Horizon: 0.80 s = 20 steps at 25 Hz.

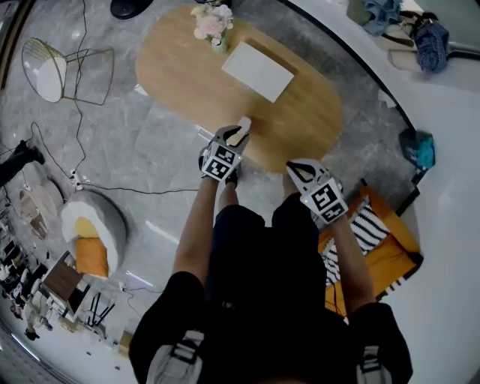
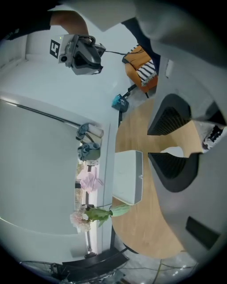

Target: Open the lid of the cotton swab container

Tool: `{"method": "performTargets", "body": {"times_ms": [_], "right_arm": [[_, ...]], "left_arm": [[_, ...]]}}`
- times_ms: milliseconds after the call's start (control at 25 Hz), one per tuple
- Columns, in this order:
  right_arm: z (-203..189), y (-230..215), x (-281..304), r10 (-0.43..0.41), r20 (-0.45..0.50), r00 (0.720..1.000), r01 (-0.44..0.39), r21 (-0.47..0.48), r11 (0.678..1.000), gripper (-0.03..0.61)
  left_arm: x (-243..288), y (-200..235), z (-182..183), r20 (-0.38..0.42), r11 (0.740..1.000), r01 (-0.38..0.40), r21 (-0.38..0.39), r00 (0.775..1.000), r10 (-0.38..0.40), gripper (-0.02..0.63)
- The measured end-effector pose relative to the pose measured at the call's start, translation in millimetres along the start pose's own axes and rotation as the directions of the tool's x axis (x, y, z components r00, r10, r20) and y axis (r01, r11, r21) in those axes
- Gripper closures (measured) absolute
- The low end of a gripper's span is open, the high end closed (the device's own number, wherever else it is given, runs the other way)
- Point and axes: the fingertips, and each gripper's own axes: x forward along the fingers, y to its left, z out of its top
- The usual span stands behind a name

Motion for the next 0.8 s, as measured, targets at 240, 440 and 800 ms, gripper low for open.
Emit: {"method": "performTargets", "body": {"times_ms": [240, 440, 800], "right_arm": [[-12.0, -1.0, 2.9, 0.010, -0.020, 1.000, -0.010, -0.001, 1.000, 0.581], [-30.7, -0.6, 13.8, 0.041, -0.037, 0.998, -0.040, 0.028, 0.999, 0.581], [-47.8, -5.4, 32.9, 0.075, -0.033, 0.997, -0.073, 0.046, 0.996, 0.581]], "left_arm": [[44.4, 11.5, -43.6, -0.073, 0.997, -0.018, -0.077, 0.997, 0.012, 0.491], [71.5, 20.1, -65.2, -0.127, 0.997, -0.050, -0.061, 0.991, 0.041, 0.456], [110.7, 29.3, -95.5, -0.244, 0.995, -0.099, -0.011, 0.965, 0.093, 0.355]]}}
